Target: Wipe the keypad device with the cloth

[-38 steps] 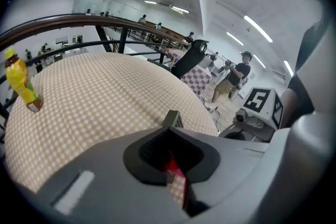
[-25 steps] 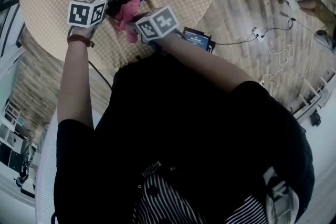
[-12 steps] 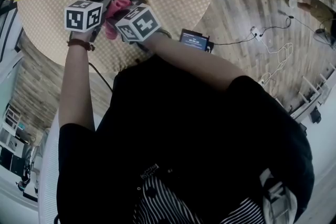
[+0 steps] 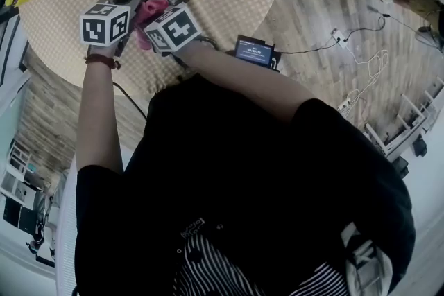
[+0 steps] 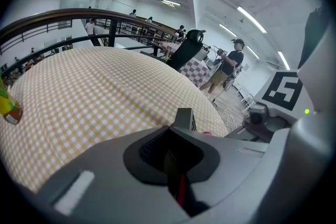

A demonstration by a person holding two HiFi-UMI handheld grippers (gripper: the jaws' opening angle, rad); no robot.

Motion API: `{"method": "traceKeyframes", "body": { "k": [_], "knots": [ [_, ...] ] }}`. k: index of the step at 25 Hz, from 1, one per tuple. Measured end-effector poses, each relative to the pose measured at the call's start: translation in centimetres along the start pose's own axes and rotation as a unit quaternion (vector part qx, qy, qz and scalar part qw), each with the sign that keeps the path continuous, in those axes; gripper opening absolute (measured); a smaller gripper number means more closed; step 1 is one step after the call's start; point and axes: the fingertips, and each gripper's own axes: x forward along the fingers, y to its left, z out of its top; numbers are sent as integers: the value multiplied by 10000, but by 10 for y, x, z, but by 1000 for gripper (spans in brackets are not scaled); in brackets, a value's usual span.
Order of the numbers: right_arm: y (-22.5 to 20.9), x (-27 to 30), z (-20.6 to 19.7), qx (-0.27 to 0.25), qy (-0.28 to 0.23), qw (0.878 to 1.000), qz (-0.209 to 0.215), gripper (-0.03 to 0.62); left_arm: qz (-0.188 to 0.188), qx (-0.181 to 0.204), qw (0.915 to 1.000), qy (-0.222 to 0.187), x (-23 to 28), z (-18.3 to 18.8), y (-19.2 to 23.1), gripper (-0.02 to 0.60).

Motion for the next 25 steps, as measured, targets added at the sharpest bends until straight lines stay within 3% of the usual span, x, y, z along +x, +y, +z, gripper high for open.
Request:
{"method": "traceKeyframes", "body": {
  "k": [16, 19, 23, 25],
  "knots": [
    [-31, 9, -49, 475, 619, 9967, -223, 51, 90, 95, 9999, -88, 0, -1, 3, 3],
    [-22, 2, -31, 410, 386, 9981, -252, 51, 68, 80, 9999, -77, 2, -1, 2, 3],
    [-3, -4, 5, 58, -117, 9999, 38, 51, 65, 84, 9999, -85, 2, 0, 2, 3],
    [0, -6, 12, 120, -240, 9995, 161, 51, 71, 103, 9999, -94, 2, 0, 1, 3]
  ]
}}
